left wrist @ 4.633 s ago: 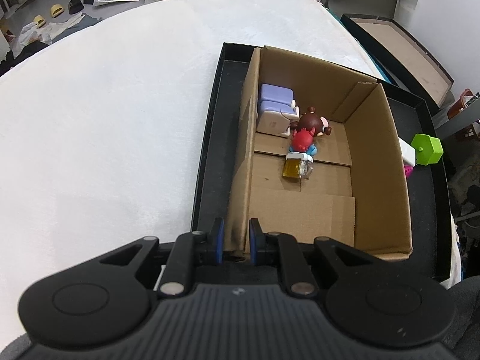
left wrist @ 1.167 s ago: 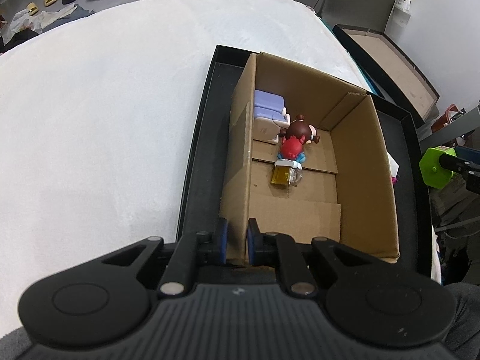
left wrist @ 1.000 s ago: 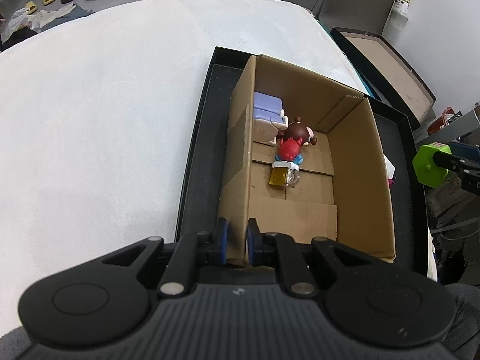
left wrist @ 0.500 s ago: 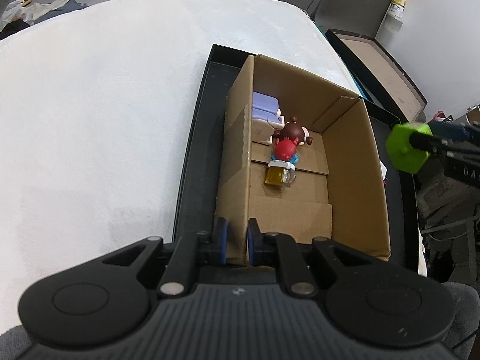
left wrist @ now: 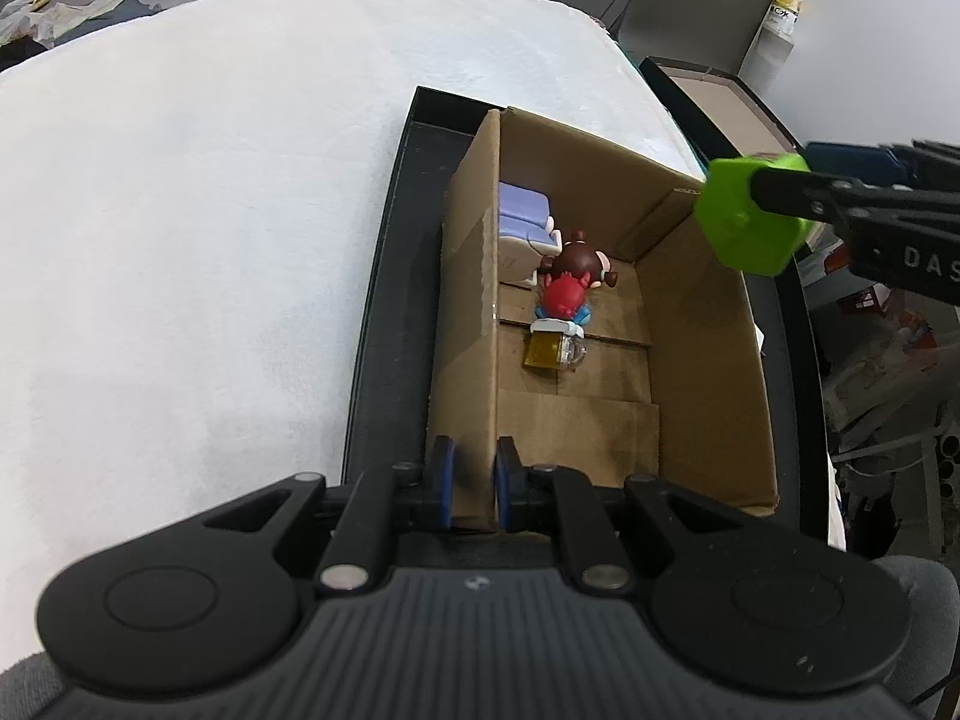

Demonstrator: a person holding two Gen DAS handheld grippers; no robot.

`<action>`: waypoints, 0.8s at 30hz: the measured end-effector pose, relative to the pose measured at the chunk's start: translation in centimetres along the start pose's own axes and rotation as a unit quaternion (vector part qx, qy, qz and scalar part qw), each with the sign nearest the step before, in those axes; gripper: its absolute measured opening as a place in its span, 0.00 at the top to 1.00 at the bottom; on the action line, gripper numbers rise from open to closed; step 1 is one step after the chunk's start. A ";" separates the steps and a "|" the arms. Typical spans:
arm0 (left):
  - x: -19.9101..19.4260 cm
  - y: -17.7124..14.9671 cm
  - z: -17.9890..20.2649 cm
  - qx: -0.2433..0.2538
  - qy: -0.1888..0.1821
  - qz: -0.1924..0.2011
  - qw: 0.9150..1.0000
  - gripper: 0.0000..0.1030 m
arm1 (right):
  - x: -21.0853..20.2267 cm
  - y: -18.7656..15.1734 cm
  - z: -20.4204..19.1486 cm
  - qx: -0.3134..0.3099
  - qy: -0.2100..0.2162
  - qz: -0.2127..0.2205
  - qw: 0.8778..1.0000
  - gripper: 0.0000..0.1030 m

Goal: Organize rigid objects
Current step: 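Carry the green cup into the box with the right tool and release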

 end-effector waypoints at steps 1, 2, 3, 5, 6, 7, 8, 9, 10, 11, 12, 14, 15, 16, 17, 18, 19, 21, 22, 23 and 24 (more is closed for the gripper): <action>0.0 0.0 -0.1 -0.001 -0.002 0.000 1.000 0.88 | 0.1 0.3 -0.3 -0.005 0.002 0.000 1.000 0.53; 0.0 0.0 -0.2 -0.003 -0.004 0.000 1.000 0.87 | 0.2 0.6 -0.6 -0.009 0.003 0.000 1.000 0.53; 0.0 0.0 -0.3 -0.005 -0.007 0.000 1.000 0.87 | 0.3 0.8 -0.8 -0.013 0.004 -0.001 1.000 0.53; -0.1 0.0 -0.5 -0.009 -0.011 -0.001 1.000 0.87 | 0.5 1.2 -1.2 -0.020 0.006 -0.002 1.000 0.53; -0.1 0.0 -0.6 -0.010 -0.013 -0.001 1.000 0.87 | 0.7 1.3 -1.4 -0.024 0.007 -0.004 1.000 0.53; -0.1 0.0 -0.6 -0.011 -0.014 -0.001 1.000 0.87 | 0.9 1.5 -1.6 -0.028 0.008 -0.005 1.000 0.53; -0.1 0.0 -0.6 -0.011 -0.016 0.000 1.000 0.87 | 1.1 1.7 -1.9 -0.033 0.009 -0.008 0.999 0.53; -0.1 0.0 -0.6 -0.011 -0.016 0.000 1.000 0.87 | 1.4 1.9 -2.0 -0.037 0.010 -0.010 0.999 0.53; -0.1 0.0 -0.6 -0.010 -0.017 0.000 1.000 0.87 | 1.5 1.9 -2.3 -0.040 0.010 -0.011 0.999 0.53; -0.1 0.1 -0.7 -0.010 -0.017 -0.001 1.000 0.87 | 1.8 2.0 -2.5 -0.045 0.011 -0.012 0.999 0.53; -0.1 0.1 -0.7 -0.011 -0.019 -0.001 1.000 0.87 | 2.0 2.1 -2.7 -0.049 0.010 -0.014 0.999 0.53; -0.2 0.1 -0.8 -0.012 -0.021 -0.001 1.000 0.87 | 2.6 2.1 -3.0 -0.060 0.005 -0.020 0.998 0.53; -0.2 0.0 -0.9 -0.012 -0.022 -0.001 1.000 0.87 | 2.9 2.0 -3.1 -0.061 0.004 -0.023 0.998 0.53; -0.2 0.0 -0.9 -0.012 -0.022 -0.001 1.000 0.87 | 3.2 1.9 -3.2 -0.062 0.003 -0.027 0.998 0.53; -0.2 0.0 -0.9 -0.012 -0.023 -0.001 1.000 0.87 | 3.4 1.8 -3.3 -0.066 0.000 -0.029 0.997 0.53; -0.2 0.0 -0.8 -0.011 -0.023 -0.002 1.000 0.87 | 3.5 1.7 -3.4 -0.069 -0.003 -0.030 0.997 0.53; -0.1 0.1 -0.8 -0.010 -0.023 -0.002 1.000 0.87 | 3.7 1.7 -3.5 -0.075 -0.007 -0.032 0.997 0.53; -0.1 0.1 -0.8 -0.009 -0.022 -0.003 1.000 0.87 | 4.2 1.5 -3.8 -0.089 -0.017 -0.038 0.995 0.53; -0.1 0.2 -0.8 -0.009 -0.022 -0.003 1.000 0.87 | 4.5 1.4 -3.8 -0.092 -0.022 -0.042 0.995 0.53; -0.1 0.2 -0.8 -0.009 -0.022 -0.003 1.000 0.87 | 4.7 1.2 -3.8 -0.094 -0.024 -0.045 0.994 0.53; -0.1 0.1 -0.8 -0.009 -0.022 -0.003 1.000 0.87 | 4.9 1.1 -3.8 -0.094 -0.027 -0.049 0.994 0.53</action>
Point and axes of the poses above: each gripper's, at about its wrist camera, not at the fingertips, and x roughly the way its jaws point, z to its right, y to its top, the point moved 1 cm from there along x, roughly the way its jaws point, and after that the axes turned 2 degrees about -x, right-handed, at the moved point
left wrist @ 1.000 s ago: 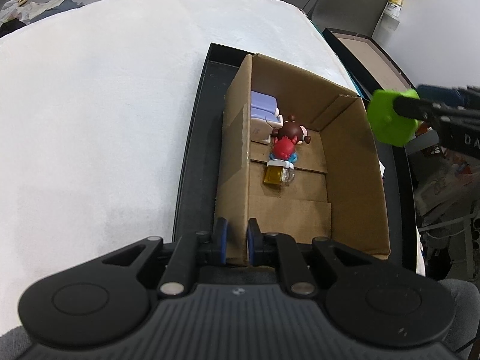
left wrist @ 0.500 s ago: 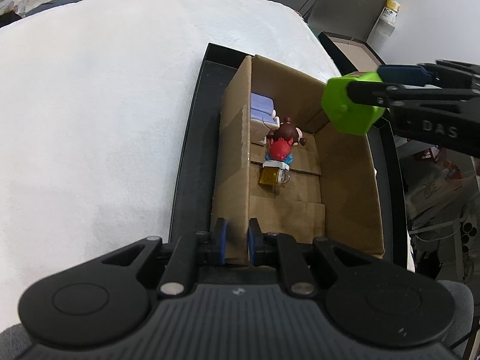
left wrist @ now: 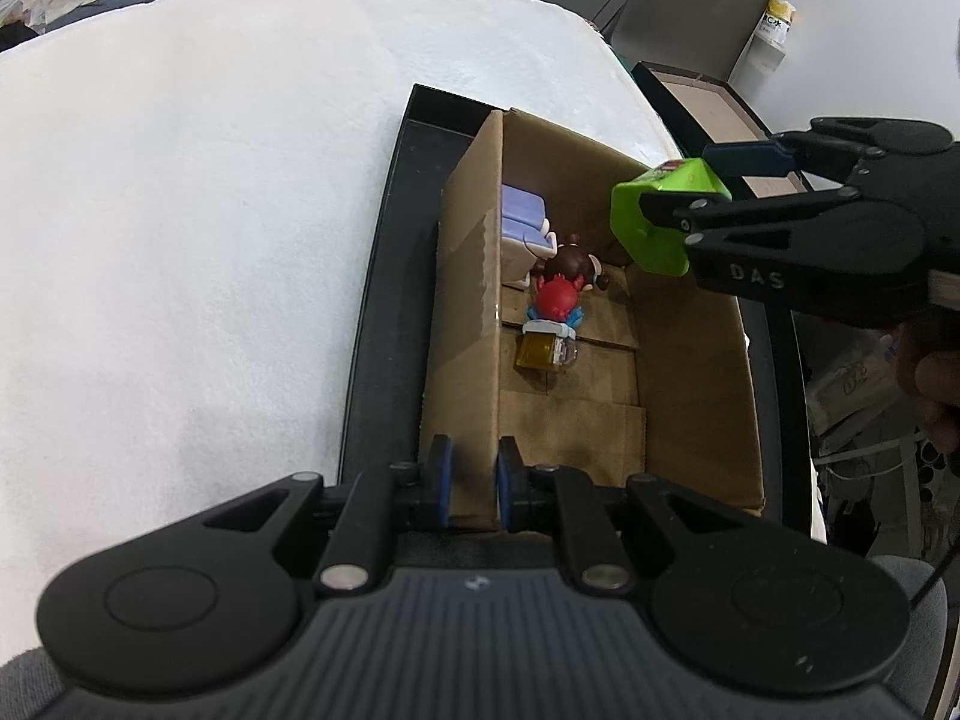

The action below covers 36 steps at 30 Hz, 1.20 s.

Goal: Organize rigid objects
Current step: 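Carry the green cup into the box with the right tool and release, then move the right tool back over the tray to the pink pig toy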

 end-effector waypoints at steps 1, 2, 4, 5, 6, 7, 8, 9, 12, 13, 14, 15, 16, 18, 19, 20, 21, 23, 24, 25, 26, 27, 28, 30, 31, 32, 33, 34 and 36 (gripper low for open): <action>0.0 0.0 0.0 0.001 0.000 0.000 1.000 0.87 | 0.2 -0.1 0.0 0.000 -0.002 -0.003 1.000 0.53; 0.0 0.0 0.0 0.001 0.001 0.000 1.000 0.87 | 0.6 -0.2 -0.1 -0.001 -0.006 -0.007 1.000 0.53; 0.0 0.0 0.0 0.001 0.001 0.000 1.000 0.87 | 1.0 -0.3 -0.3 -0.005 -0.015 -0.017 1.000 0.53; 0.0 0.0 0.0 0.001 0.001 0.000 1.000 0.87 | 1.0 -0.4 -0.4 -0.008 -0.020 -0.018 1.000 0.53; 0.0 0.0 0.0 0.001 0.000 0.000 1.000 0.86 | 1.0 -0.6 -0.5 -0.012 -0.025 -0.018 0.999 0.52; 0.0 0.0 0.1 0.001 0.001 0.000 1.000 0.86 | 1.0 -0.7 -0.5 -0.013 -0.026 -0.018 0.999 0.51; 0.0 0.0 0.0 0.000 0.002 0.001 1.000 0.86 | 0.9 -0.8 -0.4 -0.012 -0.025 -0.017 0.999 0.51; 0.0 0.0 0.0 -0.001 0.000 0.000 1.000 0.86 | 0.8 -0.9 -0.3 -0.010 -0.023 -0.016 1.000 0.51; 0.0 0.0 0.1 0.000 0.002 0.000 1.000 0.86 | 0.4 -1.3 0.0 -0.008 -0.023 -0.012 1.000 0.51; 0.0 0.0 0.1 0.000 0.002 0.001 1.000 0.86 | 0.1 -1.5 0.1 -0.007 -0.024 -0.011 1.000 0.51; 0.0 0.0 0.1 0.001 0.003 0.001 1.000 0.86 | 0.0 -1.6 0.3 -0.005 -0.024 -0.009 1.000 0.51; 0.0 0.0 0.1 0.000 0.003 0.001 1.000 0.86 | -0.1 -1.8 0.4 -0.003 -0.024 -0.008 1.000 0.51; 0.0 0.0 0.1 0.000 0.003 0.001 1.000 0.87 | -0.3 -1.9 0.5 0.000 -0.023 -0.007 1.000 0.51; -0.1 0.0 0.1 -0.002 0.002 0.002 1.000 0.87 | -0.7 -2.1 0.7 0.005 -0.022 -0.002 1.000 0.51; -0.2 -0.1 0.1 -0.002 0.002 0.003 1.000 0.87 | -1.0 -2.2 0.8 0.007 -0.020 0.002 1.000 0.50; -0.2 -0.1 0.1 -0.002 0.003 0.003 1.000 0.87 | -1.2 -2.2 0.9 0.009 -0.019 0.004 1.000 0.50; -0.2 -0.1 0.1 -0.002 0.003 0.004 1.000 0.87 | -1.4 -2.3 1.0 0.011 -0.019 0.007 1.000 0.49; -0.2 -0.1 0.2 -0.001 0.006 0.003 1.000 0.87 | -1.9 -2.4 1.1 0.015 -0.017 0.014 1.000 0.47; -0.3 -0.1 0.2 -0.001 0.007 0.003 1.000 0.87 | -2.2 -2.5 1.2 0.018 -0.016 0.017 1.000 0.46; -0.3 -0.1 0.3 0.000 0.009 0.003 1.000 0.87 | -2.4 -2.6 1.3 0.020 -0.016 0.020 0.999 0.45; -0.3 -0.1 0.4 0.001 0.010 0.003 1.000 0.87 | -2.7 -2.8 1.4 0.024 -0.015 0.024 0.999 0.45; -0.3 0.0 0.4 0.002 0.012 0.004 1.000 0.87 | -3.0 -2.9 1.5 0.026 -0.014 0.027 0.999 0.44; -0.3 -0.1 0.5 0.002 0.013 0.004 1.000 0.87 | -3.1 -3.1 1.5 0.029 -0.013 0.030 0.999 0.44; -0.3 -0.1 0.5 0.002 0.016 0.003 1.000 0.87 | -3.6 -3.5 1.7 0.035 -0.011 0.036 0.999 0.44; -0.3 -0.1 0.6 0.001 0.018 0.002 1.000 0.87 | -3.8 -3.8 1.8 0.037 -0.010 0.039 0.998 0.43; -0.3 -0.2 0.6 0.000 0.019 0.002 1.000 0.87 | -4.1 -4.1 1.9 0.041 -0.009 0.043 0.998 0.42; -0.3 -0.2 0.6 -0.001 0.020 0.001 1.000 0.87 | -4.3 -4.4 2.0 0.045 -0.009 0.047 0.998 0.40; -0.3 -0.2 0.6 -0.002 0.022 0.001 1.000 0.87 | -4.6 -4.7 2.1 0.048 -0.008 0.049 0.998 0.40; -0.3 -0.1 0.7 -0.004 0.027 -0.001 1.000 0.87 | -5.0 -5.3 2.4 0.056 -0.006 0.054 0.997 0.39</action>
Point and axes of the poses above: each gripper's, at about its wrist camera, not at the fingertips, and x roughly the way its jaws point, z to its right, y to its top, the point moved 1 cm from there along x, roughly the way its jaws point, and after that the axes turned 2 degrees about -x, right-handed, at the moved point
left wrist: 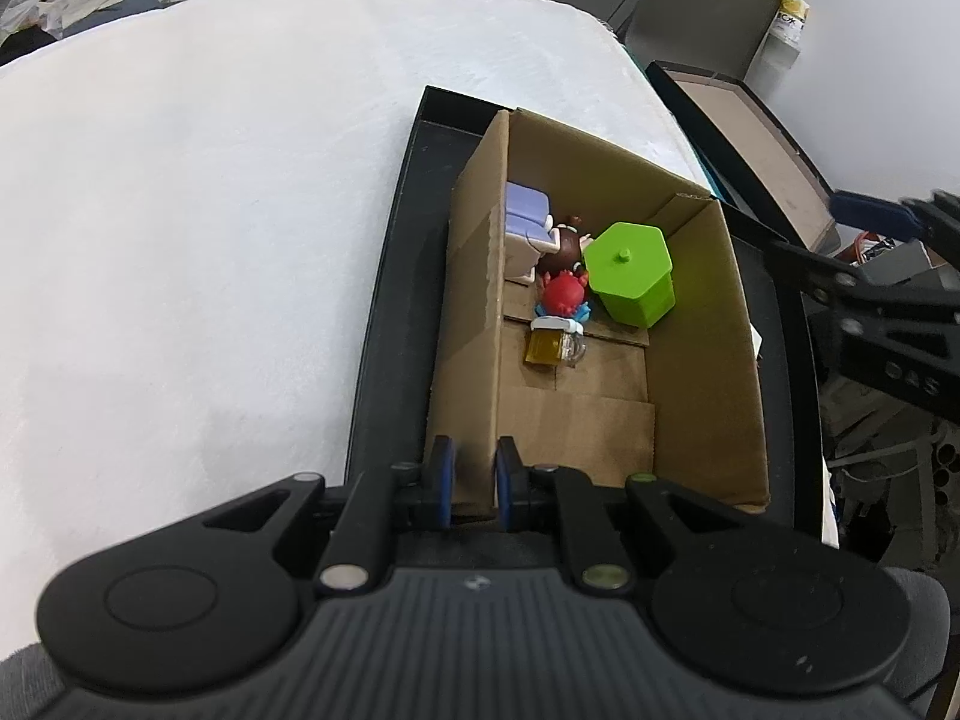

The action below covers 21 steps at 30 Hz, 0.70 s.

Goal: Organize rigid objects
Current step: 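Move the right tool back over the tray to the pink pig toy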

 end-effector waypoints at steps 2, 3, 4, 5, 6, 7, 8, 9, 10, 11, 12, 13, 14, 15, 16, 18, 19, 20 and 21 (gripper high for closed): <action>0.0 0.0 0.2 -0.001 0.005 -0.002 1.000 0.87 | -0.6 -0.5 0.5 0.008 0.001 0.005 1.000 0.39; 0.0 0.0 0.3 -0.003 0.007 -0.003 1.000 0.87 | -0.9 -0.8 0.7 0.013 0.001 0.007 1.000 0.38; 0.0 0.0 0.4 -0.004 0.009 -0.003 1.000 0.87 | -1.2 -1.0 0.9 0.017 0.002 0.010 1.000 0.38; 0.0 0.0 0.5 -0.005 0.011 -0.004 1.000 0.87 | -1.4 -1.3 1.2 0.020 0.003 0.012 1.000 0.36; 0.0 -0.1 0.6 -0.006 0.014 -0.004 1.000 0.87 | -1.7 -1.5 1.4 0.023 0.003 0.015 1.000 0.36; 0.0 -0.1 0.7 -0.007 0.018 -0.004 1.000 0.87 | -2.0 -1.8 1.6 0.026 0.002 0.018 0.999 0.35; -0.1 -0.2 0.8 -0.008 0.022 -0.004 1.000 0.87 | -2.3 -2.0 1.8 0.028 0.002 0.021 0.999 0.35; -0.1 -0.2 0.9 -0.008 0.025 -0.003 1.000 0.87 | -2.6 -2.3 2.0 0.030 0.003 0.024 0.999 0.35; -0.2 -0.3 1.0 -0.007 0.027 -0.002 1.000 0.87 | -2.8 -2.5 2.1 0.031 0.003 0.026 0.999 0.35; -0.4 -0.4 1.1 -0.007 0.030 -0.001 1.000 0.87 | -3.0 -2.8 2.3 0.034 0.004 0.029 0.999 0.34; -0.5 -0.4 1.2 -0.008 0.033 0.000 0.999 0.87 | -3.2 -3.0 2.4 0.036 0.005 0.031 0.999 0.34; -0.6 -0.4 1.2 -0.008 0.035 0.001 0.999 0.87 | -3.4 -3.2 2.5 0.039 0.006 0.033 0.999 0.33; -0.7 -0.4 1.3 -0.007 0.039 0.002 0.999 0.87 | -3.5 -3.5 2.7 0.042 0.008 0.035 0.998 0.32; -0.8 -0.4 1.4 -0.006 0.042 0.002 0.999 0.87 | -3.6 -3.7 2.8 0.045 0.009 0.037 0.998 0.30; -0.8 -0.4 1.5 -0.005 0.046 0.002 0.999 0.87 | -3.8 -4.0 2.9 0.047 0.010 0.039 0.998 0.30; -0.7 -0.4 1.8 -0.003 0.052 0.001 0.999 0.87 | -4.0 -4.3 3.2 0.052 0.012 0.042 0.998 0.29; -0.7 -0.4 1.9 -0.003 0.055 0.000 0.998 0.87 | -4.1 -4.5 3.3 0.055 0.012 0.043 0.997 0.29; -0.7 -0.3 2.0 -0.003 0.057 0.000 0.998 0.87 | -4.2 -4.7 3.6 0.059 0.014 0.044 0.997 0.29; -0.7 -0.4 2.1 -0.003 0.059 0.000 0.998 0.87 | -4.3 -4.9 3.8 0.063 0.015 0.045 0.997 0.27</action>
Point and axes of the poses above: each gripper's, at about its wrist camera, not at the fingertips, and x roughly the way its jaws point, z to its right, y to its top, the point moved 1 cm from there along x, roughly the way its jaws point, and after that the axes turned 2 degrees about -x, right-handed, at the moved point
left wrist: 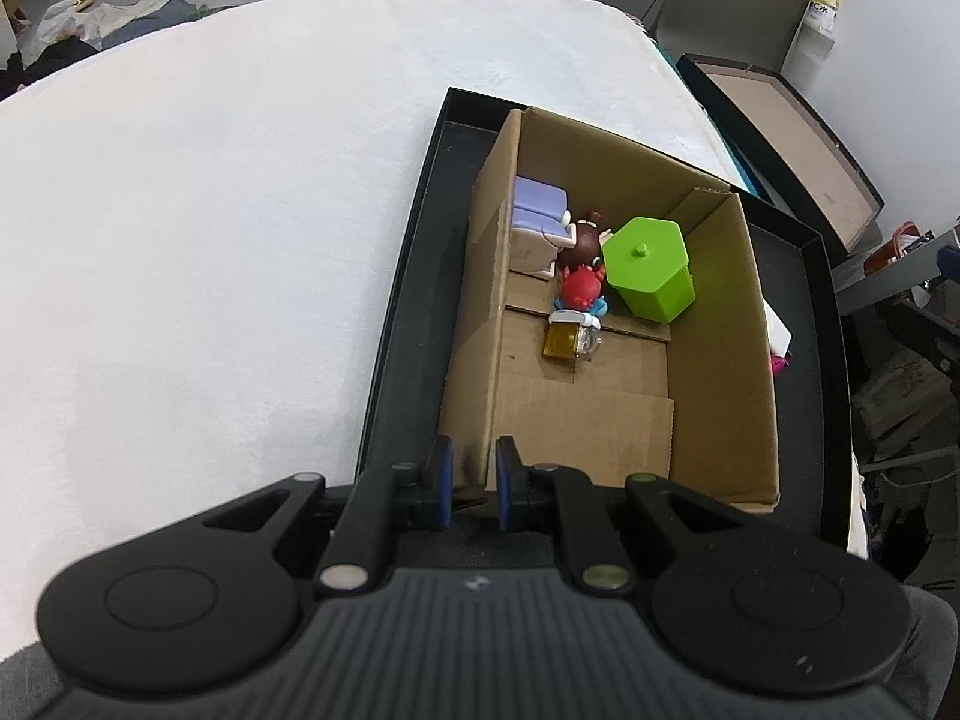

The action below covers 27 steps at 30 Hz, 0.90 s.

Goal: Organize rigid objects
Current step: 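Move the right tool back over the tray to the pink pig toy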

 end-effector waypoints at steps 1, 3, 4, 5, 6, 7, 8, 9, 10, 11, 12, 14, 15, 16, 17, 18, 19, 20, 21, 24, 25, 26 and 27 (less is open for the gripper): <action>0.0 0.0 0.1 0.001 0.001 0.000 1.000 0.87 | -0.1 -0.2 0.3 0.005 0.001 0.001 1.000 0.27; -0.1 -0.1 0.3 0.003 0.006 0.002 1.000 0.87 | -0.4 -0.6 0.8 0.012 0.002 0.003 1.000 0.25; -0.1 -0.1 0.3 0.003 0.008 0.003 1.000 0.87 | -0.5 -0.8 1.0 0.016 0.003 0.003 1.000 0.25; -0.1 -0.2 0.3 0.002 0.008 0.003 1.000 0.87 | -0.6 -1.0 1.3 0.020 0.005 0.003 1.000 0.25; -0.1 -0.2 0.3 0.000 0.009 0.003 1.000 0.88 | -0.7 -1.3 1.5 0.023 0.006 0.003 1.000 0.25; -0.1 -0.2 0.3 -0.001 0.010 0.004 1.000 0.88 | -0.7 -1.5 1.7 0.025 0.006 0.003 1.000 0.25; -0.1 -0.2 0.3 -0.001 0.011 0.004 1.000 0.88 | -0.8 -1.7 1.9 0.028 0.005 0.003 1.000 0.24; -0.1 -0.2 0.3 0.000 0.011 0.004 1.000 0.88 | -0.8 -2.0 2.2 0.031 0.005 0.002 1.000 0.22; -0.1 -0.2 0.3 0.000 0.011 0.004 1.000 0.89 | -0.9 -2.2 2.4 0.034 0.005 0.002 0.999 0.22; -0.1 -0.2 0.3 0.001 0.012 0.005 1.000 0.89 | -0.9 -2.5 2.6 0.036 0.005 0.002 0.999 0.21; -0.1 -0.2 0.4 0.002 0.012 0.005 1.000 0.89 | -1.0 -2.7 2.8 0.039 0.006 0.002 0.999 0.20; -0.1 -0.2 0.4 0.003 0.014 0.005 1.000 0.89 | -1.0 -3.2 3.2 0.044 0.009 -0.002 0.999 0.18; 0.0 -0.2 0.5 0.003 0.013 0.004 1.000 0.89 | -0.9 -3.4 3.4 0.046 0.010 -0.003 0.999 0.17; 0.0 -0.2 0.4 0.003 0.012 0.004 1.000 0.89 | -0.8 -3.7 3.6 0.048 0.010 -0.006 0.999 0.17; 0.1 -0.1 0.4 0.003 0.012 0.003 1.000 0.89 | -0.8 -3.9 3.7 0.049 0.010 -0.008 0.999 0.17; 0.1 -0.1 0.4 0.002 0.012 0.003 1.000 0.89 | -0.7 -4.1 3.8 0.050 0.011 -0.010 0.999 0.17; 0.1 -0.1 0.4 0.002 0.011 0.002 1.000 0.89 | -0.6 -4.2 4.0 0.052 0.011 -0.012 0.999 0.17; 0.1 -0.1 0.3 0.000 0.011 0.002 1.000 0.89 | -0.5 -4.4 4.2 0.055 0.011 -0.015 0.998 0.17; 0.1 -0.1 0.2 0.000 0.010 0.002 1.000 0.89 | -0.4 -4.5 4.3 0.057 0.013 -0.017 0.998 0.17; 0.1 -0.1 0.1 0.000 0.007 0.003 1.000 0.89 | -0.2 -4.9 4.6 0.064 0.018 -0.022 0.998 0.15; 0.1 -0.1 0.1 -0.001 0.006 0.003 1.000 0.89 | -0.2 -5.1 4.7 0.066 0.019 -0.024 0.997 0.13; 0.1 -0.1 0.1 -0.001 0.005 0.003 1.000 0.89 | -0.1 -5.3 4.8 0.068 0.021 -0.027 0.997 0.12; 0.1 -0.1 0.1 -0.001 0.004 0.005 1.000 0.89 | -0.1 -5.4 4.9 0.069 0.024 -0.029 0.997 0.12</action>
Point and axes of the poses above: each gripper's, at about its wrist camera, not at the fingertips, and x roughly the way its jaws point, z to its right, y to its top, the point moved 1 cm from there along x, roughly the way its jaws point, and after that the axes turned 2 degrees about -x, right-handed, at the moved point
